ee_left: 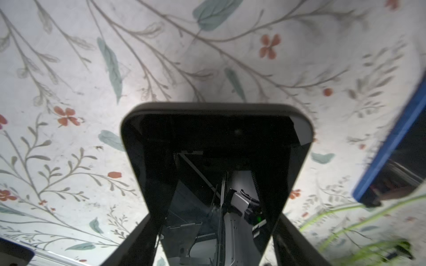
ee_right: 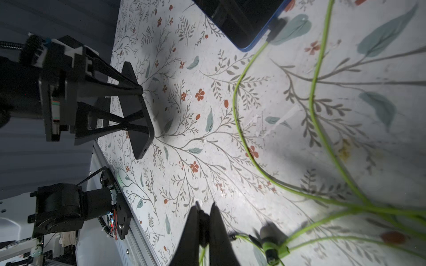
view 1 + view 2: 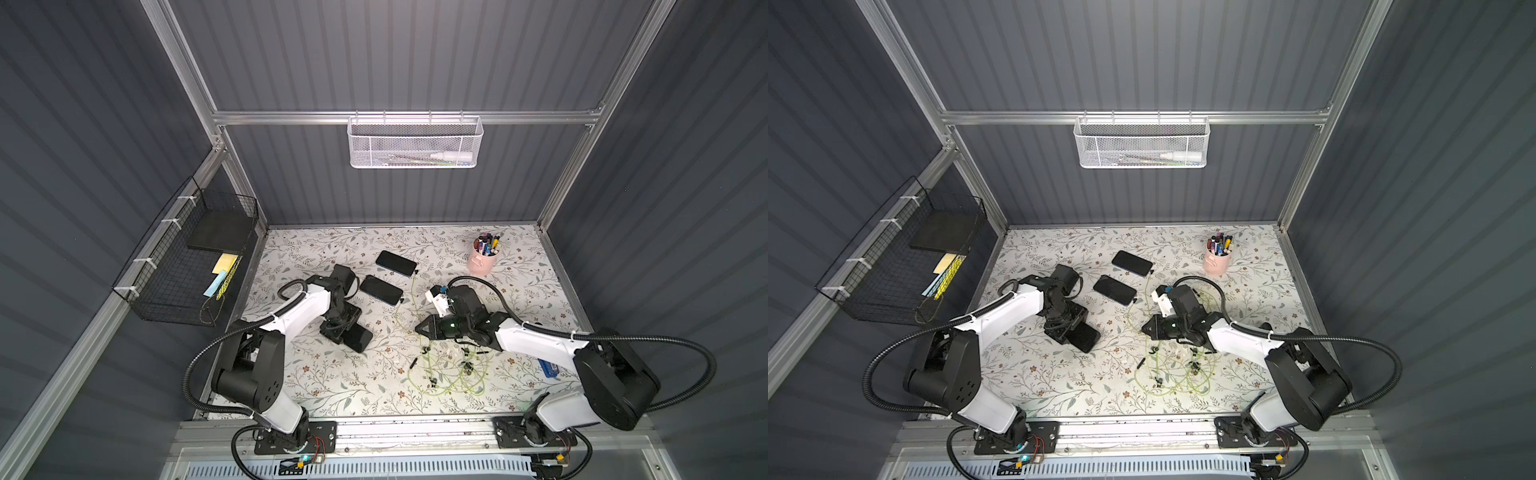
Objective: Plug wired earphones into phones
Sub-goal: Pick up the phone at the center of the board, then insert the wired earphone into the phone.
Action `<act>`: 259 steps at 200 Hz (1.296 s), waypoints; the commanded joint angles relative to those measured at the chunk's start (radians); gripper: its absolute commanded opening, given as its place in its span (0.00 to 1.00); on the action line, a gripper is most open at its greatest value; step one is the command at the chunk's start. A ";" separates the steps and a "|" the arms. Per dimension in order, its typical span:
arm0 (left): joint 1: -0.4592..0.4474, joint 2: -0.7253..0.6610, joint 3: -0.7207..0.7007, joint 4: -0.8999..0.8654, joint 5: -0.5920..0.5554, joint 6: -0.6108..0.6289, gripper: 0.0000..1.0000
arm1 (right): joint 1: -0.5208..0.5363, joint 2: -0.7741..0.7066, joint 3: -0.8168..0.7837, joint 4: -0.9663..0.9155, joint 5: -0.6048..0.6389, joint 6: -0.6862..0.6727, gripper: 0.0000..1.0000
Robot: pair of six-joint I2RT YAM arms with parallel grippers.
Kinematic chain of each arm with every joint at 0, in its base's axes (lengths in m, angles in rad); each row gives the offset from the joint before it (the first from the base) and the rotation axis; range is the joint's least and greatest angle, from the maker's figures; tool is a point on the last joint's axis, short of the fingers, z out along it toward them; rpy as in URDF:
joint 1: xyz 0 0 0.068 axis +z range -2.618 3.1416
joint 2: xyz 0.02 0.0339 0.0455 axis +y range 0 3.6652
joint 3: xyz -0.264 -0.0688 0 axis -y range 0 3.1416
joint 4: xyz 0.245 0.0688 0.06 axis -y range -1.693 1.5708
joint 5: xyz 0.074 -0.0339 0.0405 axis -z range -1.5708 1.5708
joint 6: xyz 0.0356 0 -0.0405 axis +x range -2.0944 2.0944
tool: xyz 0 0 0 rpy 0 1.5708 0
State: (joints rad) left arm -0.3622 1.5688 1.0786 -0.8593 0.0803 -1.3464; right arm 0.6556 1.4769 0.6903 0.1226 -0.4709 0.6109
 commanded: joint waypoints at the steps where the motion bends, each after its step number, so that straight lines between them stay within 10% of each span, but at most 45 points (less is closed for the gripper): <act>1: 0.057 -0.065 0.020 -0.028 0.117 -0.016 0.64 | 0.030 0.004 -0.006 0.169 -0.015 0.019 0.00; 78: 0.091 -0.107 -0.100 0.323 0.440 -0.272 0.00 | 0.205 0.034 -0.023 0.384 0.360 -0.051 0.00; 259: 0.091 -0.125 -0.160 0.386 0.443 -0.313 0.00 | 0.286 0.089 0.016 0.492 0.461 -0.066 0.00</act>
State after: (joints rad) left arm -0.2695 1.4700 0.9245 -0.4892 0.4957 -1.6466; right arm 0.9348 1.5482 0.6754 0.5835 -0.0227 0.5488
